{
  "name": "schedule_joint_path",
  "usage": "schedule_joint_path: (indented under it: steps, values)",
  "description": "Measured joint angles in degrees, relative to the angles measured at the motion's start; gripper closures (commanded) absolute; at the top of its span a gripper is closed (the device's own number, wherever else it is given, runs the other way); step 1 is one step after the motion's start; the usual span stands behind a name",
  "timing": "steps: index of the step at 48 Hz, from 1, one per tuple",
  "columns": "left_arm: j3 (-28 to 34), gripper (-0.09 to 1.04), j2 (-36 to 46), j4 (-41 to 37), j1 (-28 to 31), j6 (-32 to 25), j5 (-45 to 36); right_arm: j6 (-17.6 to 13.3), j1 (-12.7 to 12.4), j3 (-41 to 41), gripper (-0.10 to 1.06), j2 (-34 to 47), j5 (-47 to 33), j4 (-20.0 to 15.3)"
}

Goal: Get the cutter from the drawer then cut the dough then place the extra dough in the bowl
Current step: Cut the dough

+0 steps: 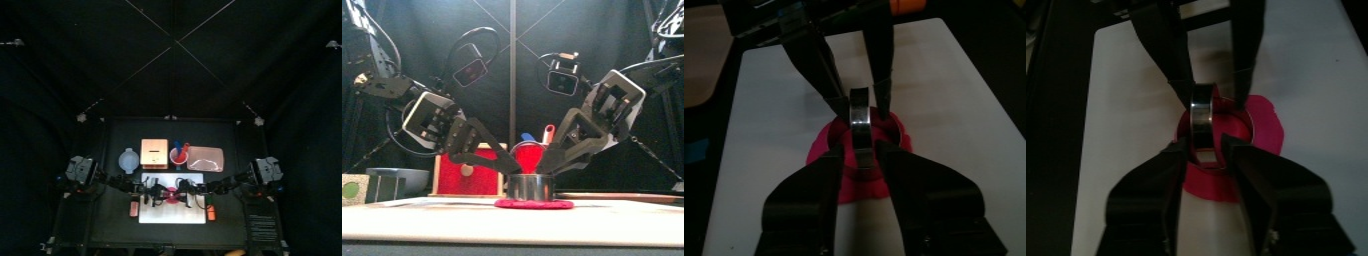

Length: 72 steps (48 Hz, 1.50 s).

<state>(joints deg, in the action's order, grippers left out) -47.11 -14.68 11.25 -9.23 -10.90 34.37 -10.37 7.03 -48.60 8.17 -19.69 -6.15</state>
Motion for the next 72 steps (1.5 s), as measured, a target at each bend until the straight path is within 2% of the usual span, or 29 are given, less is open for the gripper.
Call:
schedule_joint_path:
  steps: [23,36,50,64,72]
  values:
    - [-0.7,0.11,5.54,-0.44,-0.7,-0.18,1.41,-0.18,-0.62,3.16,0.07,-3.6,7.73,2.9]
    - [-4.66,0.16,7.29,-2.11,-0.88,-1.23,2.37,-0.53,-0.7,6.42,0.07,-3.78,14.06,3.16]
    - [-5.89,0.36,2.64,-2.02,-0.62,-4.04,8.09,-0.7,-0.79,10.63,0.07,-3.87,22.5,2.81]
    - [-3.52,0.38,-2.29,-2.02,1.05,-4.22,9.67,-0.7,-1.93,14.33,0.07,-3.87,29.62,3.08]
    - [-2.99,0.38,-2.9,-2.02,2.37,-4.13,9.67,-0.7,-2.02,15.47,0.07,-3.87,31.03,3.08]
